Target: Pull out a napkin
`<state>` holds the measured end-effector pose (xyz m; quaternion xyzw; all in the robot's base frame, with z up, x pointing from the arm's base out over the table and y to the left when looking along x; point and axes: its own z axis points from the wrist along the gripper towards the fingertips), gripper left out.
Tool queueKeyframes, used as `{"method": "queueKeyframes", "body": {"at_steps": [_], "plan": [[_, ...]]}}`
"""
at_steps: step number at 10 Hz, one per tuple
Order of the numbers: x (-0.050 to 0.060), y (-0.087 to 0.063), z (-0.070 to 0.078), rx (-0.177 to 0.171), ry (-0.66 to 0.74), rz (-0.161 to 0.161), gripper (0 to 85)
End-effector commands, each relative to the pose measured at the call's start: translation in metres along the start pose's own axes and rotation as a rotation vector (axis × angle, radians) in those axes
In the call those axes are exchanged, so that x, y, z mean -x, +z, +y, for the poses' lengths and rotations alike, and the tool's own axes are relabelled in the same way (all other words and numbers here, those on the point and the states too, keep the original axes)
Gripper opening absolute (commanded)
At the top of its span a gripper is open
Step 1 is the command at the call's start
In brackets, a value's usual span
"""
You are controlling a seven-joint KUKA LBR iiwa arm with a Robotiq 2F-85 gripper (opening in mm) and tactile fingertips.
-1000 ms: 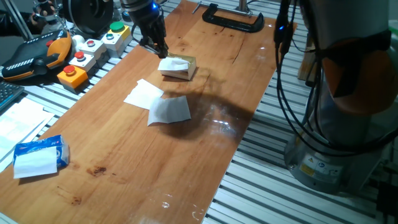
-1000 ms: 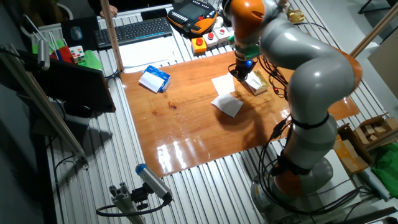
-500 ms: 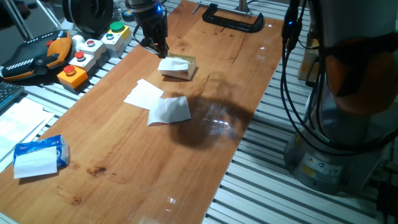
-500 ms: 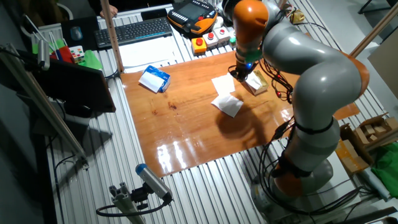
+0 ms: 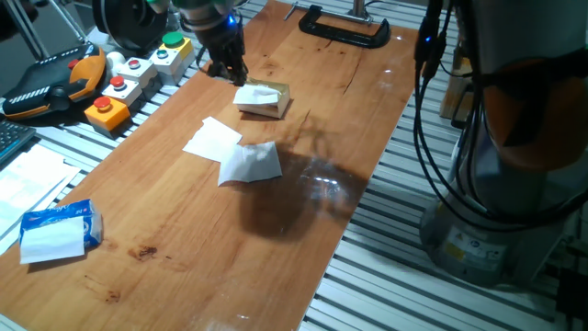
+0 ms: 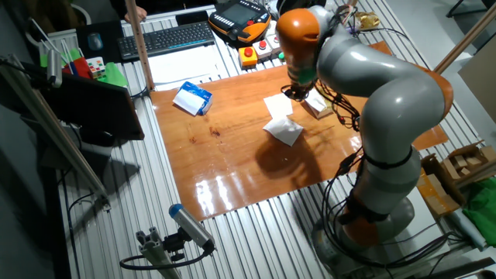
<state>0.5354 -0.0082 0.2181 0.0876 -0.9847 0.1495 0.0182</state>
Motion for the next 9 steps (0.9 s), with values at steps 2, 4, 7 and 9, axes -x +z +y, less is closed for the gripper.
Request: {"method": "queueKeyframes", "body": {"at_steps": [2, 4, 7, 9], "plan": [[0.011, 0.018, -0.003, -0.028, 0.010, -0.015, 47.3], [0.021, 0.043, -0.008, -0.025, 0.009, -0.044, 55.3], [0.028, 0.072, -0.016, -0.039, -0.021, -0.067, 57.3], [0.027, 0.084, -0.022, -0.037, -0.027, -0.077, 58.7]]}}
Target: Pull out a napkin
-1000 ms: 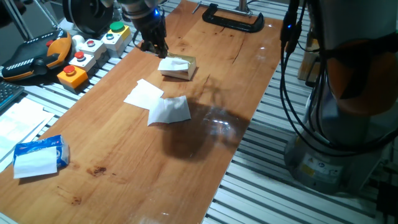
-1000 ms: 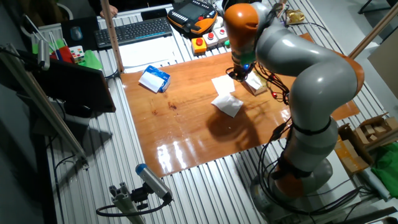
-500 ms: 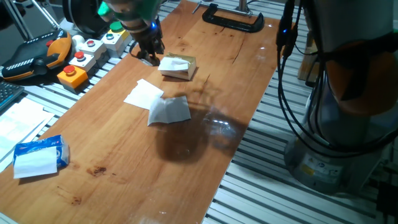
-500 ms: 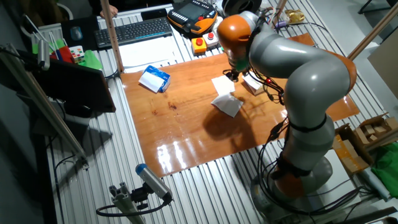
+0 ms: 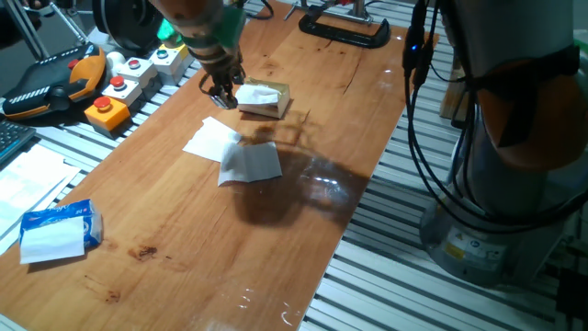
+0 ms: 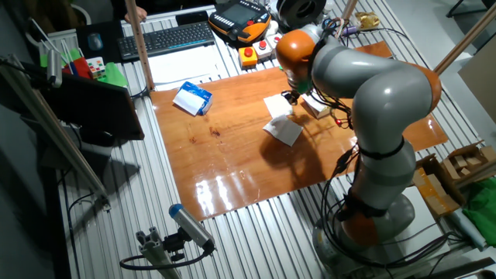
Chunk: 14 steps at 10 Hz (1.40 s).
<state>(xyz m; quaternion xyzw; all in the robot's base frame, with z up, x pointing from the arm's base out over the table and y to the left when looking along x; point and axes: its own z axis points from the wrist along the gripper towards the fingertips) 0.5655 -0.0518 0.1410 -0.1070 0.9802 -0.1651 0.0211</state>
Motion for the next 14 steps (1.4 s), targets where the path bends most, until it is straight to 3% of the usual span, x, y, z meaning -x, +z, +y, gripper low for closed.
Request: {"method": "queueKeyframes", "body": {"at_steps": [1, 7, 10, 14], "plan": [[-0.001, 0.005, -0.002, -0.003, -0.001, -0.004, 58.7], [-0.010, 0.051, -0.024, -0.009, -0.027, -0.046, 59.3], [-0.012, 0.068, -0.038, -0.003, -0.050, -0.063, 59.3], [-0.012, 0.080, -0.042, -0.016, -0.058, -0.082, 59.3]]}}
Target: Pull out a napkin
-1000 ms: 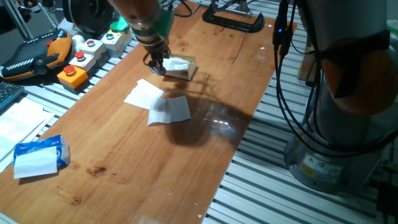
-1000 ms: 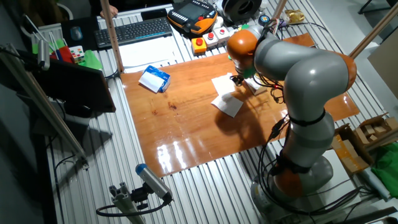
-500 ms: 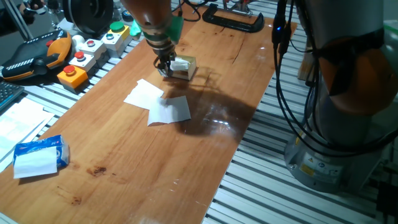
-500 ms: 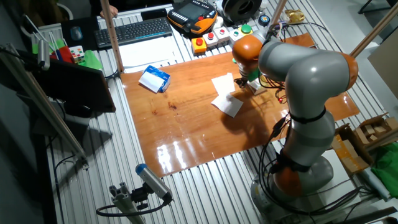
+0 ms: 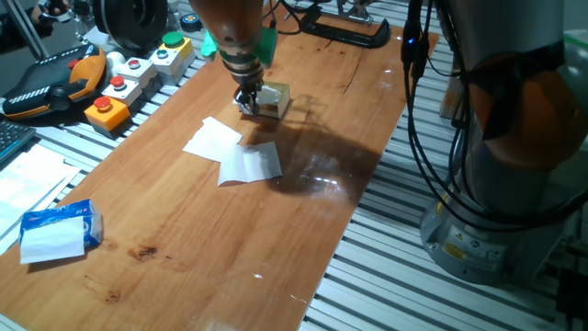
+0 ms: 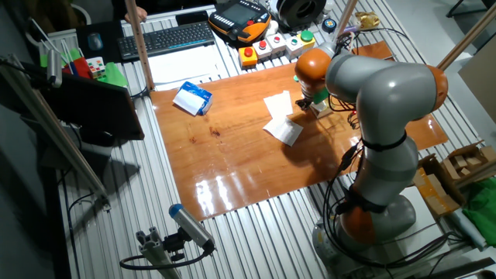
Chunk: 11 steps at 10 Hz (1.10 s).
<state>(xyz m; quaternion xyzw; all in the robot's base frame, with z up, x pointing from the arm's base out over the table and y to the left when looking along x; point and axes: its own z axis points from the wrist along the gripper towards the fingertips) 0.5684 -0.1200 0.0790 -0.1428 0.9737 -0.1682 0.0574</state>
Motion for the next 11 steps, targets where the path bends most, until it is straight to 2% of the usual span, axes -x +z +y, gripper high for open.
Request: {"method": "queueKeyframes", "body": {"at_steps": [1, 3, 4, 5, 11], "plan": [[0.0001, 0.0012, -0.0039, 0.002, -0.009, -0.001, 59.3], [0.0013, 0.0036, -0.0115, 0.008, -0.026, -0.007, 57.7], [0.0018, 0.0037, -0.0114, 0.000, -0.029, -0.011, 55.7], [0.0020, 0.0035, -0.0113, -0.002, -0.032, -0.013, 51.3], [0.0045, 0.0002, -0.0130, -0.003, -0.089, -0.006, 13.7]]}}
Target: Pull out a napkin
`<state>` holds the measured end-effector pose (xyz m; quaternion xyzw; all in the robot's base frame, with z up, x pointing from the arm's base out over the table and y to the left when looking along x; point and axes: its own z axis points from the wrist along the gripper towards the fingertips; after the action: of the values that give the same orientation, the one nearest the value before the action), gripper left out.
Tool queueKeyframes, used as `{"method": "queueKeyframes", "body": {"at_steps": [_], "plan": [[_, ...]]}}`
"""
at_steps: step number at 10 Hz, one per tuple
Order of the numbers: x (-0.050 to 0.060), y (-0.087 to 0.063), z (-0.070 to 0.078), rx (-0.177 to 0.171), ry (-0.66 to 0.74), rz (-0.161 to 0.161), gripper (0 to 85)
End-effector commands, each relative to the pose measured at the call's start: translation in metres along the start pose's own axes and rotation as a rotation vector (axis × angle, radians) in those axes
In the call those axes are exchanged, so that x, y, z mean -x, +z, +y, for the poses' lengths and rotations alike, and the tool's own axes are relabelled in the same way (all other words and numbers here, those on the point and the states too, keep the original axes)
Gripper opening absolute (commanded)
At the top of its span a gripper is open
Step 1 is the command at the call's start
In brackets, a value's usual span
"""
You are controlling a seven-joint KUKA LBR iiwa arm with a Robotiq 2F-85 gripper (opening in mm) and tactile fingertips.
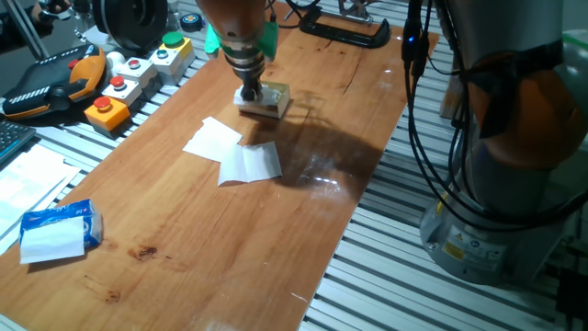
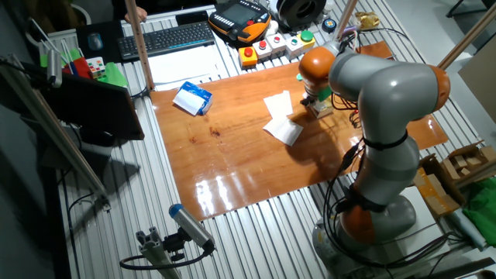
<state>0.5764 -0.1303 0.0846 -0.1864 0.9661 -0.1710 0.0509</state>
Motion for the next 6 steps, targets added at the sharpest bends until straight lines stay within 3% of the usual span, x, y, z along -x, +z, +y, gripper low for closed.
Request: {"method": "queueKeyframes", "body": {"at_steps": [1, 3, 4, 6], "plan": [[0.001, -0.002, -0.001, 0.003, 0.001, 0.001, 14.3], [0.007, -0.015, -0.002, 0.020, 0.028, 0.021, 26.0], [0.013, -0.022, 0.000, 0.017, 0.057, 0.024, 36.3], [0.021, -0.025, 0.005, -0.013, 0.090, 0.016, 48.7]]}}
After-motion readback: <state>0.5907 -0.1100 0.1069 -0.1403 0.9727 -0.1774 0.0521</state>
